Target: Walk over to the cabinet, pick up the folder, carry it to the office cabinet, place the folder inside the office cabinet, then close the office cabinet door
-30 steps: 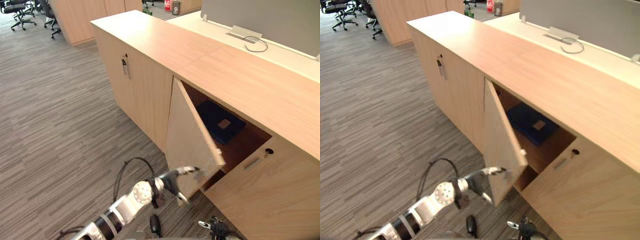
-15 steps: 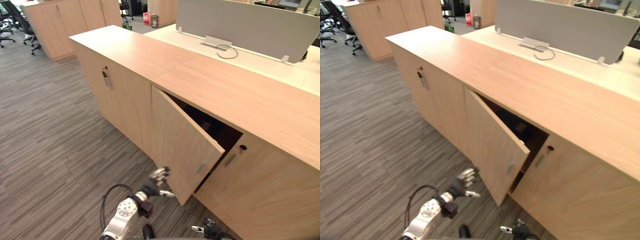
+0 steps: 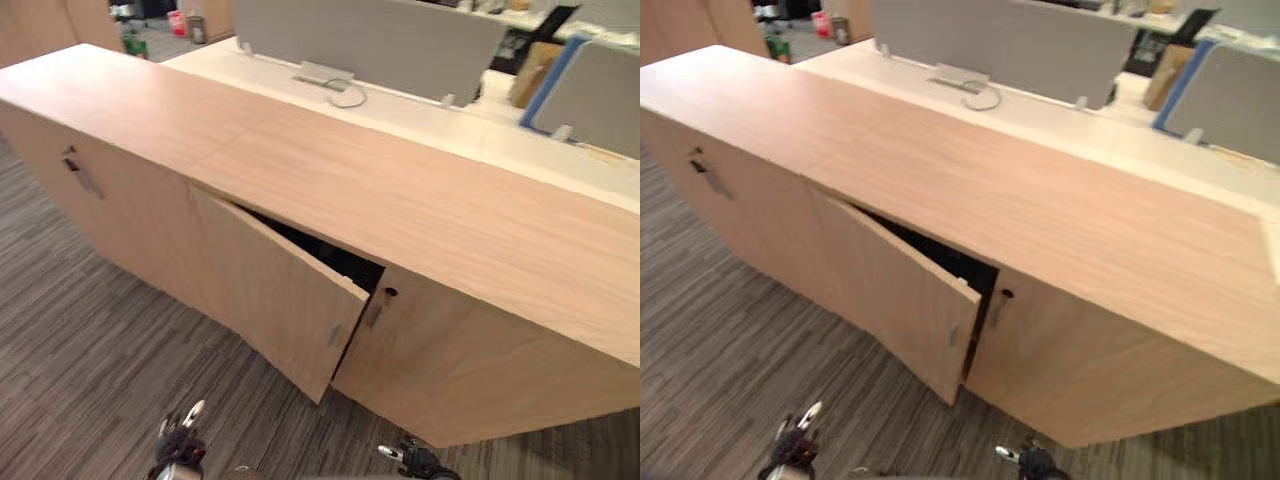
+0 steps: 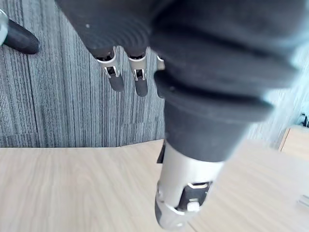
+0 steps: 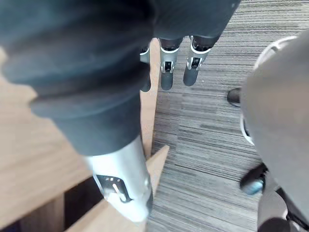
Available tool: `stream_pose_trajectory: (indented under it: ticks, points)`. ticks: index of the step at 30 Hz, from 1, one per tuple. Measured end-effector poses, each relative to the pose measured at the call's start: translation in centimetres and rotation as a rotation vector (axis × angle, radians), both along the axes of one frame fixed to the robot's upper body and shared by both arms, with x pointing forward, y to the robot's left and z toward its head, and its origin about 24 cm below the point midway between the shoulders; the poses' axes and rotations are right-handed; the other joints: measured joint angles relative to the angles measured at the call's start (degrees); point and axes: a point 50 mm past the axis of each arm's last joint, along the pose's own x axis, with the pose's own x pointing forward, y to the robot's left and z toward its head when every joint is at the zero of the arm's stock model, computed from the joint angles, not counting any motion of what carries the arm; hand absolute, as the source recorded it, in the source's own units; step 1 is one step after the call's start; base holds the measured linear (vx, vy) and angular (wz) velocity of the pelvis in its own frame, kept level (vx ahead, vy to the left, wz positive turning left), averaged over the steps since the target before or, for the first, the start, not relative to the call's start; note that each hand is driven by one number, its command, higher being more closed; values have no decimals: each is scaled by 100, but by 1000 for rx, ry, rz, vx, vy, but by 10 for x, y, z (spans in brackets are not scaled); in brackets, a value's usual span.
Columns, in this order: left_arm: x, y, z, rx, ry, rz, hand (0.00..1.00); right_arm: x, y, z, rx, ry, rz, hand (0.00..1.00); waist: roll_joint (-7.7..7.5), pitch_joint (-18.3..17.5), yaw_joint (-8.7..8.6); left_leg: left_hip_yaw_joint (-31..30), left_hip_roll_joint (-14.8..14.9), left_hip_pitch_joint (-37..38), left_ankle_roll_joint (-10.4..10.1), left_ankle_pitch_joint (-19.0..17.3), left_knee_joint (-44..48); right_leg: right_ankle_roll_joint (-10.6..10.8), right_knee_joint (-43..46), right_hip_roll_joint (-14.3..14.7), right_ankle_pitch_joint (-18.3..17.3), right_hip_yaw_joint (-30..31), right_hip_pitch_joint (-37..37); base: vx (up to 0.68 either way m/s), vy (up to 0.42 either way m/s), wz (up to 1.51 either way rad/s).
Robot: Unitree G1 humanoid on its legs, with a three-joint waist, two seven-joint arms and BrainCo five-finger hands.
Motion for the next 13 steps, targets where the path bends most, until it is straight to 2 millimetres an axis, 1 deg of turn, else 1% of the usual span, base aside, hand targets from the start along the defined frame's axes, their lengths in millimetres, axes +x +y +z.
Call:
stream_pose_trajectory:
  ticks: [1,2,3,4,5,6,7,8,9,10,11,13]
  points:
    - [-6,0,-2,-6,18,16,0,3,-1,1,-4,-11,2,0,-8,37,68,-392,73,-171,-52,-3,516,-28,-5,32,1,148,81,68,-51,-84]
    - [-11,-2,-5,-10,38,14,0,3,-1,1,-5,-12,2,0,5,47,121,-685,54,-283,-99,-59,732,-58,1,32,-17,278,88,74,22,-97]
    - [-19,-11,-10,-34,69,15,0,7,-7,3,-21,-24,5,0,46,42,212,-1296,-102,-373,-269,-385,772,-59,77,35,-18,545,58,62,126,-100]
    - [-22,-17,-12,-44,82,14,0,14,-8,5,-27,-43,9,0,108,136,243,-1758,-297,-393,-264,-606,677,-58,135,23,-17,722,49,48,230,-112]
    - [-26,-23,-15,-43,106,-10,0,20,-6,7,-28,-67,21,0,131,226,279,-2342,-593,-399,-275,-787,374,-54,257,-35,-19,951,-20,-10,310,-119]
    - [-34,-30,-17,-43,140,-32,0,26,-1,8,-23,-80,45,0,245,164,350,-3074,-885,-316,-366,-750,-234,-21,411,-47,-30,1237,-272,-46,299,-120]
    - [-38,-34,-19,-48,154,-35,0,28,0,9,-26,-88,62,0,295,144,388,-3276,-958,-312,-536,-496,-389,37,455,-10,-43,1358,-357,-6,279,-99]
    - [-43,-35,-20,-41,177,-50,0,27,15,8,-2,-85,103,0,170,164,379,-3154,-1067,-254,-477,-524,-424,113,442,-117,-29,1464,-356,25,198,-43]
    - [-42,-35,-20,-35,182,-64,0,24,20,7,13,-80,112,0,102,152,347,-3106,-1127,-233,-469,-522,-456,102,426,-189,-22,1459,-344,54,228,-20]
    - [-43,-38,-20,-38,190,-79,0,20,29,5,33,-72,121,0,42,104,352,-2945,-1206,-195,-342,-526,-500,97,398,-317,-17,1489,-337,33,224,-28]
    - [-43,-38,-20,-29,197,-87,0,19,34,5,48,-72,125,0,47,81,388,-2778,-1263,-92,-280,-514,-621,57,364,-422,20,1606,-350,39,246,-51]
    - [-45,-39,-21,-16,217,-124,0,17,37,5,55,-70,121,0,51,-3,382,-2559,-1395,114,-172,-398,-1005,115,176,-583,165,1754,-353,34,127,-44]
